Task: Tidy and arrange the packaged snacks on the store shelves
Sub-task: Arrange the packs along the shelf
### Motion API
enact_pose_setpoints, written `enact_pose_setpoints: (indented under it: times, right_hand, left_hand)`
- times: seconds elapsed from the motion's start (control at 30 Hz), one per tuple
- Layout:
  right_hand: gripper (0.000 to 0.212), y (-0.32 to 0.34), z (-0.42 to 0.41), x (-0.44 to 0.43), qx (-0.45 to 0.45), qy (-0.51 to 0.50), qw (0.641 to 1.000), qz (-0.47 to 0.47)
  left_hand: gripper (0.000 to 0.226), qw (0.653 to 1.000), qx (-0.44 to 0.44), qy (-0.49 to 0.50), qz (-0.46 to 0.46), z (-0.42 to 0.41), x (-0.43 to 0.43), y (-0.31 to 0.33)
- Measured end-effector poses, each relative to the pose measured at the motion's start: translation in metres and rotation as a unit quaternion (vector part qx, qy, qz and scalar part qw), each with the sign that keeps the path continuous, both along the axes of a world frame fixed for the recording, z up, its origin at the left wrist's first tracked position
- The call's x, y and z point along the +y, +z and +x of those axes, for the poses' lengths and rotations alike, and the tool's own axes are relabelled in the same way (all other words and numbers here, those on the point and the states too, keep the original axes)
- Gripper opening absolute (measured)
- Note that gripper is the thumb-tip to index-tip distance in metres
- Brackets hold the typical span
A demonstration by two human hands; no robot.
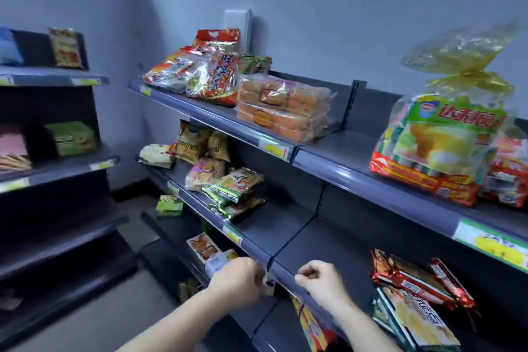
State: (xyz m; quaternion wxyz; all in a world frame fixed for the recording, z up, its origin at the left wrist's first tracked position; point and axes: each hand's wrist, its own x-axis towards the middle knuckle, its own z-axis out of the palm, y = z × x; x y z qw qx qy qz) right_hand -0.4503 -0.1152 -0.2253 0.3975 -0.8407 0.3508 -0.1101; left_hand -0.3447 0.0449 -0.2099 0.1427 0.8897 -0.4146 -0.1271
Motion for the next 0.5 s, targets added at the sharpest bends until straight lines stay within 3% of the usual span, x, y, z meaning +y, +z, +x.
enact_pose_setpoints:
  times: [0.27, 0.5]
  right_hand:
    - [0.008, -0.005, 0.106, 0.046, 0.001, 0.031, 0.999, 0.006]
    - [0.011, -0.016, 0.206, 0.043, 0.001, 0.023, 0.999, 0.031]
  left_hand:
    - [0.039, 0.995, 0.018, 0.087, -0.048, 0.100, 0.065, -0.011]
    - [0.036, 0.994, 0.016, 0.098, -0.050, 0.194, 0.064, -0.029]
